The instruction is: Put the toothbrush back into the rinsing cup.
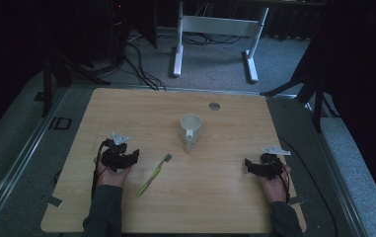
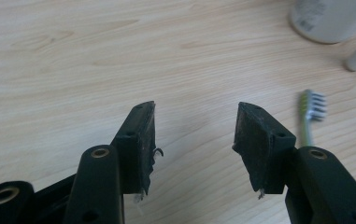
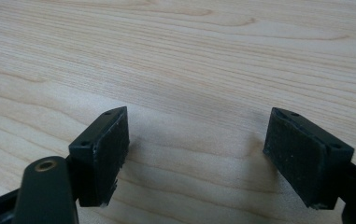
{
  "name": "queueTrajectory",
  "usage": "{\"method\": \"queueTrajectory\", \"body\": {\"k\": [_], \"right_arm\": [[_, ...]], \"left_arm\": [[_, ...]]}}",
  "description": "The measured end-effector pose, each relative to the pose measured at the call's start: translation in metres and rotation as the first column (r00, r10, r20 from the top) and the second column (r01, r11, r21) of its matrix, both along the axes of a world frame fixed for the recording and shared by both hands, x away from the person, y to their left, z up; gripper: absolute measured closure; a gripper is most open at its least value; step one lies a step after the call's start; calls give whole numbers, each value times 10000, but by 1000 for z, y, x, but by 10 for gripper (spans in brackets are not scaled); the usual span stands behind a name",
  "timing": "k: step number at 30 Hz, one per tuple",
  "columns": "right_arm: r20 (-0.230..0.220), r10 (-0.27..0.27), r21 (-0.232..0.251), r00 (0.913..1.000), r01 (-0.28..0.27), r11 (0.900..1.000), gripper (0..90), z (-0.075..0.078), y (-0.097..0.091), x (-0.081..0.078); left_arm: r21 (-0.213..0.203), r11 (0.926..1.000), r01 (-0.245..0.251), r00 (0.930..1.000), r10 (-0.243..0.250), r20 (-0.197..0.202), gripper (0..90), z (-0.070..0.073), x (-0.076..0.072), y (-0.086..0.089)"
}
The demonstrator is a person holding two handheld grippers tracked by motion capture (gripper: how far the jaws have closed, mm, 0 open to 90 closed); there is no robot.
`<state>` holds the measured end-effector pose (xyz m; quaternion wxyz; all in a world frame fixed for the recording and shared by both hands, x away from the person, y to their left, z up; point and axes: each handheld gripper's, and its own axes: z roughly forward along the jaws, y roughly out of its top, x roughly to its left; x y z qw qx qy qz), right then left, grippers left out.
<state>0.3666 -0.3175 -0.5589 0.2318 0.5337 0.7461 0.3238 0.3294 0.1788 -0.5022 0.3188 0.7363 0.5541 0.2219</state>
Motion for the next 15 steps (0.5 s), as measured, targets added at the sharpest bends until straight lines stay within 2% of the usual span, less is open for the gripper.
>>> {"method": "queueTrajectory", "body": {"k": [3, 12, 15], "right_arm": [[0, -1, 1, 10000, 1, 10000, 217, 0, 0, 0], [-1, -5, 10, 10000, 5, 10000, 217, 0, 0, 0], [-6, -9, 12, 10000, 9, 10000, 217, 0, 0, 0]], "left_arm": [[35, 9991, 419, 9991, -419, 38, 488, 4, 1, -8], [-45, 9959, 904, 9958, -905, -119, 491, 7, 4, -19], [-6, 9927, 1208, 9925, -1208, -209, 497, 9, 4, -26]]}}
